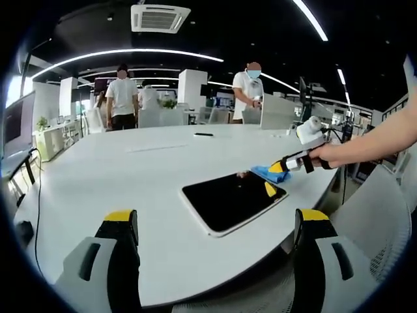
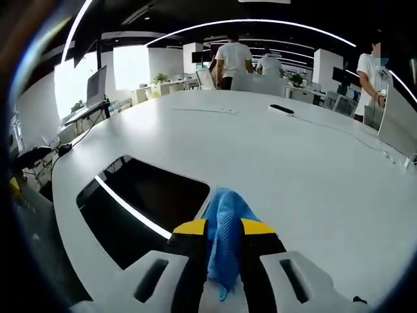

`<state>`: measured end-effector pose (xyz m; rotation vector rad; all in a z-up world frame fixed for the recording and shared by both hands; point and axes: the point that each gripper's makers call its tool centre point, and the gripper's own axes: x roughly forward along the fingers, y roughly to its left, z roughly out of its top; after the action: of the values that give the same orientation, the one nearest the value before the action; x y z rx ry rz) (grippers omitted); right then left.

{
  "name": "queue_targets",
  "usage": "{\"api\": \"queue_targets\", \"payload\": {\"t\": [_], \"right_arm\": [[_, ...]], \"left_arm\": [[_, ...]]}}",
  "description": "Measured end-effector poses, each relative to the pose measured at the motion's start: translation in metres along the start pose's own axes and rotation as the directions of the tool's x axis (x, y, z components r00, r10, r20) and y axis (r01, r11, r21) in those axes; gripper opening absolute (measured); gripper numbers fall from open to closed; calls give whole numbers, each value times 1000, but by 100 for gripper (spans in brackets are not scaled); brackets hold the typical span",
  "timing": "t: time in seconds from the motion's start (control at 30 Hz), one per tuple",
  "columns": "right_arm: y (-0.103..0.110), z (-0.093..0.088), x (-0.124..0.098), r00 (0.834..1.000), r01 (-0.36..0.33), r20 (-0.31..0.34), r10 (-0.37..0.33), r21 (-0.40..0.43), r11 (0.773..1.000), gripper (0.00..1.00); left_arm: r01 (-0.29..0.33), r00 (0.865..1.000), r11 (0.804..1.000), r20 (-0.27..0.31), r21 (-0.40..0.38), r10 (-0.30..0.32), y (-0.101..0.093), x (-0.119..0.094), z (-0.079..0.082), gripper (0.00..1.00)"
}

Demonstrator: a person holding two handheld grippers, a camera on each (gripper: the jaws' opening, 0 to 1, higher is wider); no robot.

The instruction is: Wipe the mirror surface with the cleaning cloth until all visible marks leave the cleaned area.

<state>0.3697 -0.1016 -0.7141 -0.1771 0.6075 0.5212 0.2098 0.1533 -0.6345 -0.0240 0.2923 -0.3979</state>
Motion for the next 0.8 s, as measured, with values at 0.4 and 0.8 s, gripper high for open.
{"api": "queue_targets", "payload": {"t": [0.4, 0.8], "right_arm": [[-19, -11, 21, 999, -1, -44, 0, -14, 1000, 11], [-34, -12, 32, 998, 28, -52, -28, -14, 1000, 5]], "left_arm": [[14, 1000, 1000, 11, -5, -13, -2, 1, 2, 99], [19, 1000, 1000, 13, -8, -19, -3, 1, 2, 99]]}}
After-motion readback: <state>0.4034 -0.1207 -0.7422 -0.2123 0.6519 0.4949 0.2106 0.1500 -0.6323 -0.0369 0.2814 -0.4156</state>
